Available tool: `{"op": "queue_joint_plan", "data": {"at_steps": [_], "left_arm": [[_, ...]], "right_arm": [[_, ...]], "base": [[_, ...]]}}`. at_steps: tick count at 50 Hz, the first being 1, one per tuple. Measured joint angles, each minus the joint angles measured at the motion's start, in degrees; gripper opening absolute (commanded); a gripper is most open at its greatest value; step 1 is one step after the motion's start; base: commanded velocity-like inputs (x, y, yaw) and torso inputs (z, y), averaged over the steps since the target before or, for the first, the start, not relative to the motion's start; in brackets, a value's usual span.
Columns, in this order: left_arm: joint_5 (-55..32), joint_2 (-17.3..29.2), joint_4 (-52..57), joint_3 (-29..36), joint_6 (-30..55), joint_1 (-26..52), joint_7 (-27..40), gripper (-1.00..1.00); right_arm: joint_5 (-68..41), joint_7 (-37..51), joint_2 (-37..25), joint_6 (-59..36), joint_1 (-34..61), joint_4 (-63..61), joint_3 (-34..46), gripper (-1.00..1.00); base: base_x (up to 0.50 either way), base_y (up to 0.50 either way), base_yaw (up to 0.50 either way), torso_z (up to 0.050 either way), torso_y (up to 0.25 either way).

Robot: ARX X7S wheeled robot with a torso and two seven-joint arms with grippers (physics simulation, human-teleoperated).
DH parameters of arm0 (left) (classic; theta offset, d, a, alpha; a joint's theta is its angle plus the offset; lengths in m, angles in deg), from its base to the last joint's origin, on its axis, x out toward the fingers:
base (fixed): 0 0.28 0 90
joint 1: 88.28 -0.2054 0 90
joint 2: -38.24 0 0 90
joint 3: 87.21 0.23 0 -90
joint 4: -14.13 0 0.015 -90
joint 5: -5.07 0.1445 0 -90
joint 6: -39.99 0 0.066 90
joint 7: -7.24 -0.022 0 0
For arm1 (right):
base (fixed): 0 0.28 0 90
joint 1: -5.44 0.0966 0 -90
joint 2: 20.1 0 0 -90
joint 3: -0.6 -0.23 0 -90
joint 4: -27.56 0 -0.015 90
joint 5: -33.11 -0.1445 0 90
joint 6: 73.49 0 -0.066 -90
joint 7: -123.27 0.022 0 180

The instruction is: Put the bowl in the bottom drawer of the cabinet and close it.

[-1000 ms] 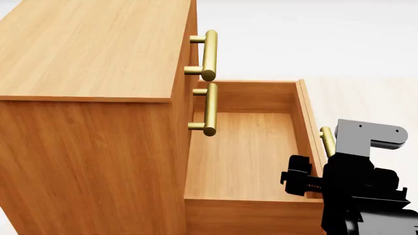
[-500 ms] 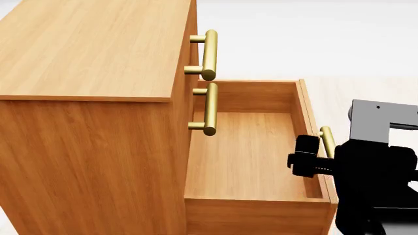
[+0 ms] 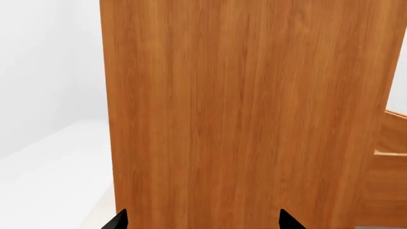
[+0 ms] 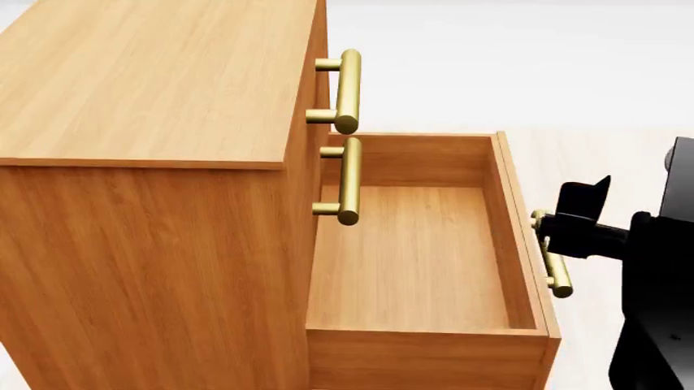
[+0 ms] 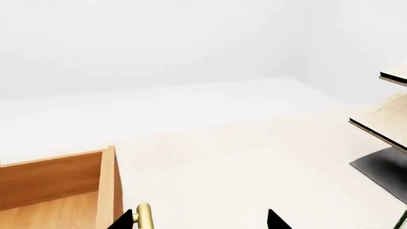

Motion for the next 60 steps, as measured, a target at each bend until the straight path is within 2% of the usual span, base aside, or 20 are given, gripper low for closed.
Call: {"op": "queue_joint_plan", "data": {"at_steps": [25,60], "left_arm": [[-0.63,-0.36,-2.91,0.59,-2.58,0.66,-0.63,1.0],[-1.45,-0.07,-3.42,1.02,-3.44,0.86,-0.52,1.0]], "right_arm": [[4.31,7.38,-2.0,2.82,-3.84,-1.46,-5.74,1.0],[10.02,16.27,-2.03,7.38,-5.96,4.79,-11.5,1.0]], "base": [[0.0,0.0,0.0,0.0,0.0],[0.0,0.0,0.0,0.0,0.0]]}}
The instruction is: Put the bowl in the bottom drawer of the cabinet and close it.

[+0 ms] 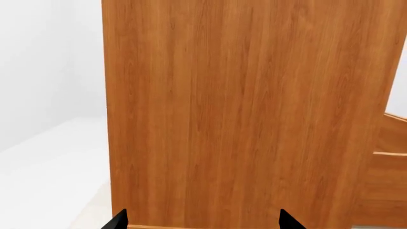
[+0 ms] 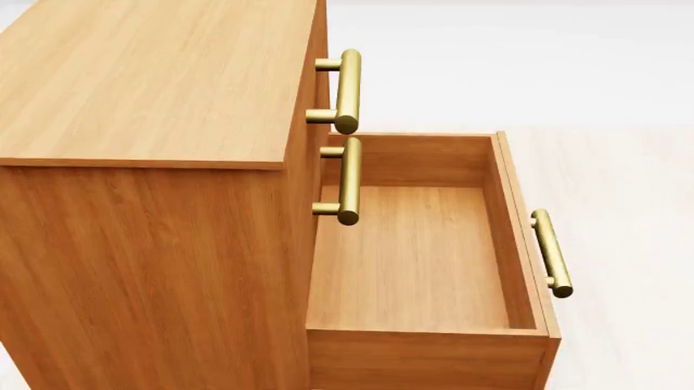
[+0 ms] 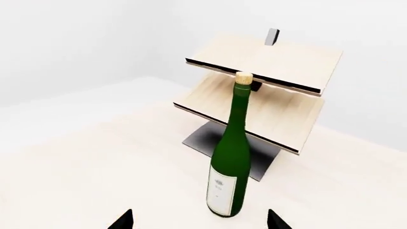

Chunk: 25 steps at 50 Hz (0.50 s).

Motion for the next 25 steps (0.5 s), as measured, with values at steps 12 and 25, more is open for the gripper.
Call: {"op": "queue_joint_plan", "data": {"at_steps": [12,25], "left_arm": [[0.0,0.21,-0.11,0.16,-0.48,-0.06,0.0,1.0],[0.22,0.46,0.0,0.39,-0.36,0.01,0.2,1.0]], "right_arm": [[1.52,3.21,0.82,1.43,-0.55,1.95,-1.88,1.0],[2.79,6.25,1.15,2.49,-1.06,3.68,-4.28,1.0]], "base": [[0.0,0.0,0.0,0.0,0.0],[0.0,0.0,0.0,0.0,0.0]]}}
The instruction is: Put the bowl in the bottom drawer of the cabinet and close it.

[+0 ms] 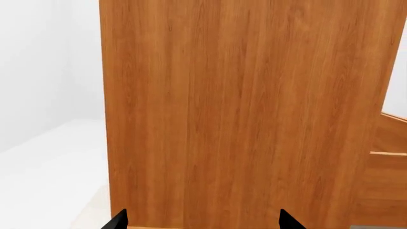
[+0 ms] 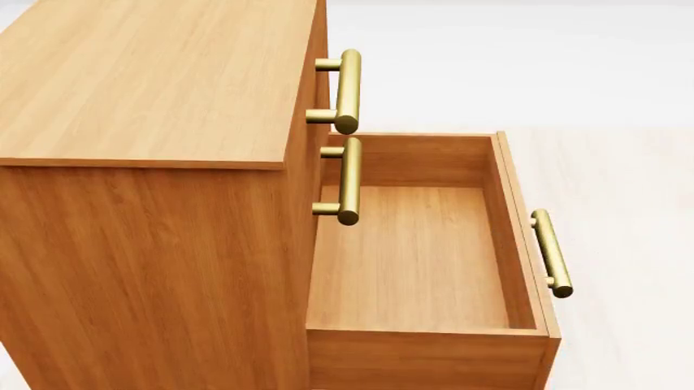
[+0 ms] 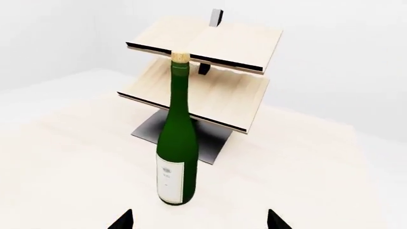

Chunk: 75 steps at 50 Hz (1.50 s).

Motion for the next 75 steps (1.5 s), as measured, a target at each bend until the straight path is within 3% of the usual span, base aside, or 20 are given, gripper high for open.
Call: {"op": "queue_joint_plan", "data": {"at_steps": [39,58,75], "left_arm": [[-0.17,0.46,0.02,0.49,-0.02,0.19,0.59,1.0],[-0.28,0.7,0.19,0.7,-0.06,0.17,0.9,1.0],[-0.48,0.88,0.0,0.84,-0.34,0.24,1.05,1.0]], "right_arm": [[-7.14,-0.77,0.86,-15.27,4.93,6.75,-6.85,1.0],[-3.49,4.94,0.34,-15.32,4.41,7.14,-7.63,1.0],[-4.55,3.98,0.59,-15.42,4.64,10.89,-9.41,1.0]], "base": [[0.0,0.0,0.0,0.0,0.0],[0.0,0.0,0.0,0.0,0.0],[0.0,0.0,0.0,0.0,0.0]]}}
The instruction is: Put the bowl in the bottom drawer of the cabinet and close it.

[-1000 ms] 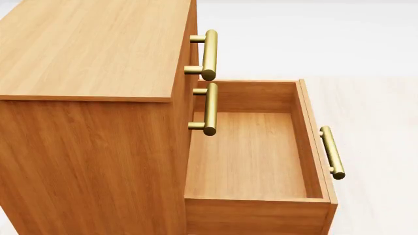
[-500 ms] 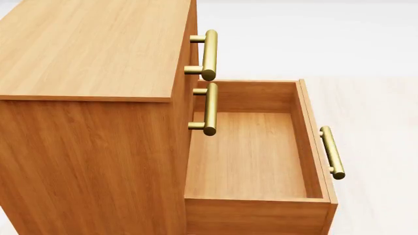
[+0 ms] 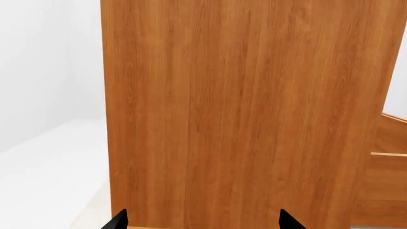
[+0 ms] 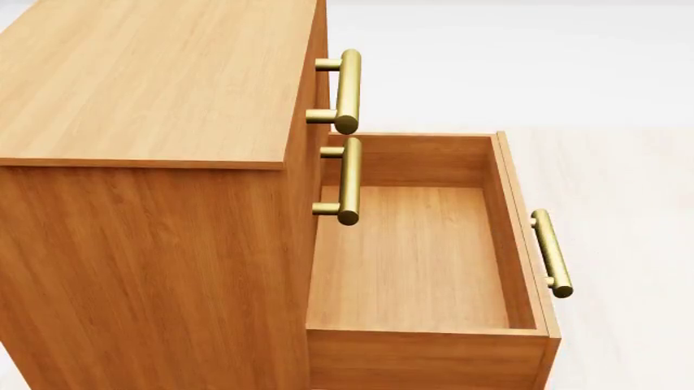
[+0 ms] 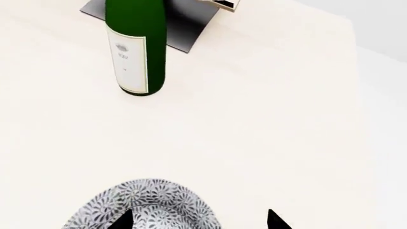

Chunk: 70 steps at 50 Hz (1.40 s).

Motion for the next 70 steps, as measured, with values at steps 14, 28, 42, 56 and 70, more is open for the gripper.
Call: {"op": "queue_joint_plan", "data": {"at_steps": [14,28,42,56,70], "left_arm": [[-0.05,0.07,-0.2,0.19,-0.14,0.15,0.15,1.0],[-0.04,0.14,-0.17,0.39,-0.2,0.19,0.38,1.0],[-0.15,0.39,0.06,0.49,-0.25,0.06,0.62,1.0],[-0.11,0.55,0.0,0.64,-0.24,0.17,0.86,1.0],[-0.12,0.63,-0.09,0.83,-0.23,0.35,1.07,1.0]], "right_arm": [[-0.9,-0.22,-0.31,0.45,0.69,3.27,-3.03,1.0],[-0.95,-0.43,-0.38,1.59,1.05,6.36,-4.09,1.0],[-1.37,-0.32,-0.29,1.92,1.39,9.65,-5.87,1.0],[-2.06,-0.39,-0.32,2.12,1.9,12.56,-7.81,1.0],[-2.77,-1.46,-0.53,2.73,2.83,16.09,-8.99,1.0]], "base": [[0.0,0.0,0.0,0.0,0.0],[0.0,0.0,0.0,0.0,0.0],[0.0,0.0,0.0,0.0,0.0],[0.0,0.0,0.0,0.0,0.0],[0.0,0.0,0.0,0.0,0.0]]}}
